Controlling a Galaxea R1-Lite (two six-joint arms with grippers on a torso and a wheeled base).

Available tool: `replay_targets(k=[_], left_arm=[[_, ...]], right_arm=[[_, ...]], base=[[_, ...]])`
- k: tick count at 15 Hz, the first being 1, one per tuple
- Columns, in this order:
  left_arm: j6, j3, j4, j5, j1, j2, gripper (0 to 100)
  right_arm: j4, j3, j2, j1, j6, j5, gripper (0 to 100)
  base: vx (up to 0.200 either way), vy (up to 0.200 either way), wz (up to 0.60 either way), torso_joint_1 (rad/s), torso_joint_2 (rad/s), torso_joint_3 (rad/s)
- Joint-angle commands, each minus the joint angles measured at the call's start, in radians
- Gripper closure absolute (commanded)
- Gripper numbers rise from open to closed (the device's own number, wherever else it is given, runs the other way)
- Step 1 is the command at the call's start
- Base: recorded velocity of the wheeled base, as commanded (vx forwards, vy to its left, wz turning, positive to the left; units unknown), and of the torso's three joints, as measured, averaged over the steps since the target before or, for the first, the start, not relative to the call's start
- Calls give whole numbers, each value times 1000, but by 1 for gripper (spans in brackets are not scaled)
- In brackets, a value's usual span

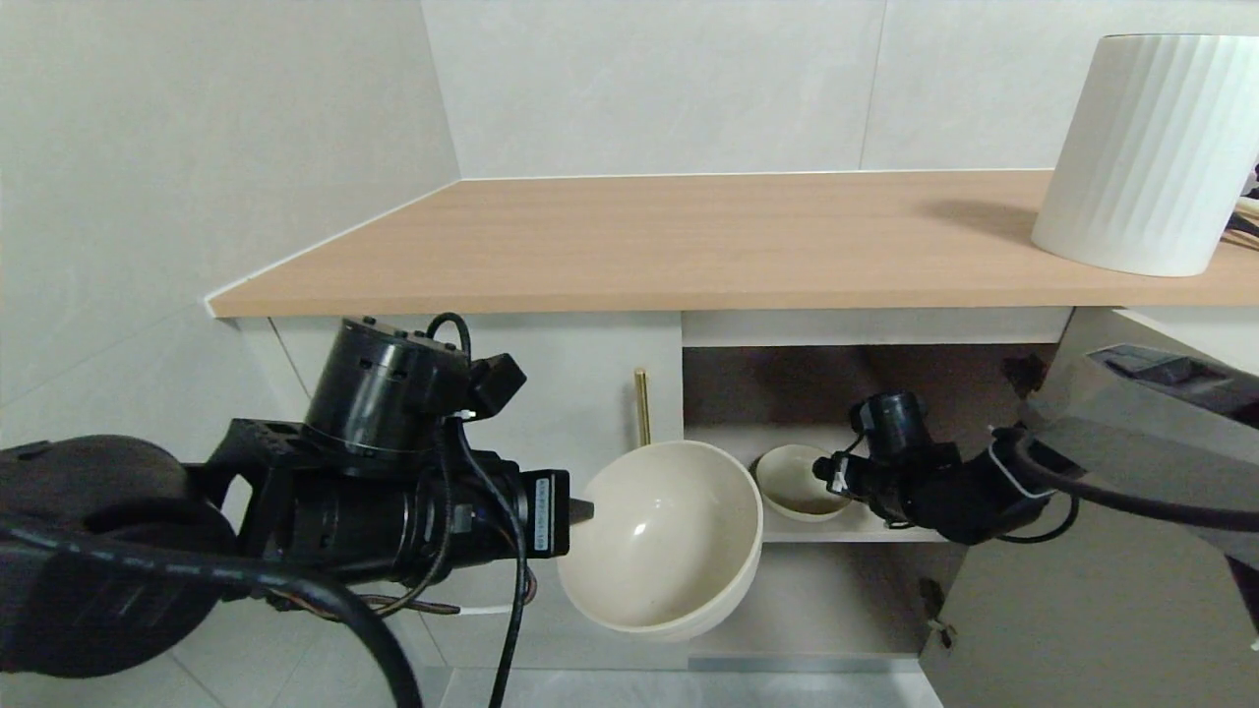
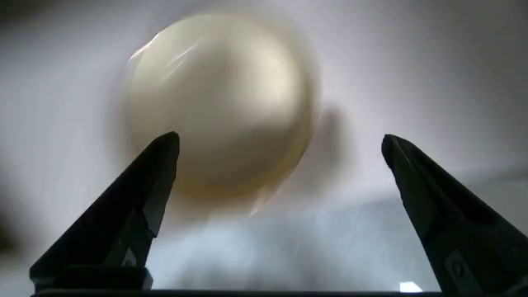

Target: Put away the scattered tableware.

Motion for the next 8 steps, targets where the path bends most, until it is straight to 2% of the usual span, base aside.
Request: replay_targets(k=[1, 3, 8], left_arm=[[16, 0, 0, 49, -25, 86, 100], [28, 7, 0, 67, -48, 112, 100], [30, 19, 0, 72, -103, 161, 100]], right_arm=[[230, 101, -334, 56, -1, 192, 0], [397, 94, -477, 99, -1, 258, 0], [627, 101, -684, 288, -33, 264, 0]], base=[[0, 0, 0, 0, 0, 0], [0, 0, 0, 0, 0, 0], [0, 0, 0, 0, 0, 0]])
